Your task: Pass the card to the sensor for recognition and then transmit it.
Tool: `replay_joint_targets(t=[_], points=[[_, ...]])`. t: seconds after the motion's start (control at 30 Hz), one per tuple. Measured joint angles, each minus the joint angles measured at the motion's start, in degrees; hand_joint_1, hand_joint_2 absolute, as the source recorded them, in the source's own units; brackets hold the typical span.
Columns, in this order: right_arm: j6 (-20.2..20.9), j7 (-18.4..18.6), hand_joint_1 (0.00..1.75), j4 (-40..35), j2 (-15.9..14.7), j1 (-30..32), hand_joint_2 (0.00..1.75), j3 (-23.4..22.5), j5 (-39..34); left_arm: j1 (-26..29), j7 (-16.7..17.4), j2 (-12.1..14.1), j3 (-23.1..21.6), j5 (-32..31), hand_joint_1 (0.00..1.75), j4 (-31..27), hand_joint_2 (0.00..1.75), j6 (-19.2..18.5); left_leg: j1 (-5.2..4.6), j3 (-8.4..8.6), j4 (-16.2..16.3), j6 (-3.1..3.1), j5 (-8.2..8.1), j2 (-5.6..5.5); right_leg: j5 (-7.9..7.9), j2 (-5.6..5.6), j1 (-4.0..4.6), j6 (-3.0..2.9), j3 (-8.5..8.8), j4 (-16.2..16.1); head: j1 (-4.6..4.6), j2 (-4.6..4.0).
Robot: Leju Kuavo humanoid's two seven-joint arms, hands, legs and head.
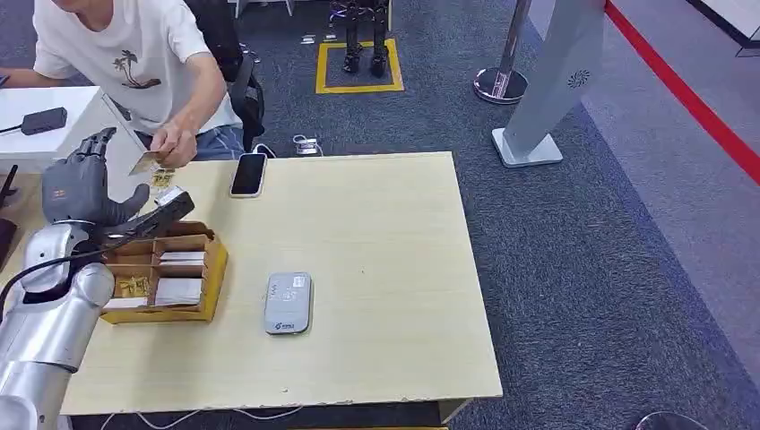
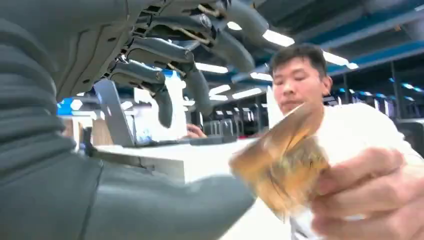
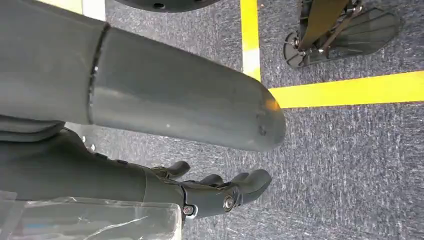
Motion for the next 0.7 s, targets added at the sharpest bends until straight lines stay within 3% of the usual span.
replay_joint_targets(t=[0.3,0.43,0.5,0.7], points=[[-0.04,-0.37,0.0,0.02,-0.15,0.37,0.0,-0.02,-1.27,0.58,-0.48,0.7,-0.81,7.49,0.0,-5.0,1.75,-6.91,0.0,-0.04,0.0,0.0,0.0,-0.01,0.0,-0.02,0.0,0.0,0.0,0.0,0.02,0.0],[-0.09,-0.5,0.0,0.02,-0.17,0.48,0.0,-0.07,-1.82,1.06,-0.61,1.71,-1.57,11.81,0.0,-8.16,1.75,-12.4,0.0,-0.04,0.0,0.0,0.0,-0.01,0.0,-0.02,0.0,0.0,-0.01,0.0,0.02,0.02],[-0.11,-0.55,0.0,0.02,-0.17,0.49,0.0,-0.09,-2.1,1.06,-1.12,2.34,-1.79,16.38,0.0,-9.42,1.75,-17.38,0.0,-0.04,0.0,0.0,0.0,-0.01,0.0,-0.02,0.0,0.0,-0.01,0.0,0.0,0.0],[-0.11,-0.59,0.0,0.02,-0.24,0.65,0.0,-0.15,-2.21,0.87,-1.2,4.02,-2.76,21.49,0.0,-11.91,1.75,-22.41,0.0,-0.03,0.0,0.0,0.0,-0.01,0.0,-0.01,0.0,0.0,-0.02,0.01,0.0,0.0]])
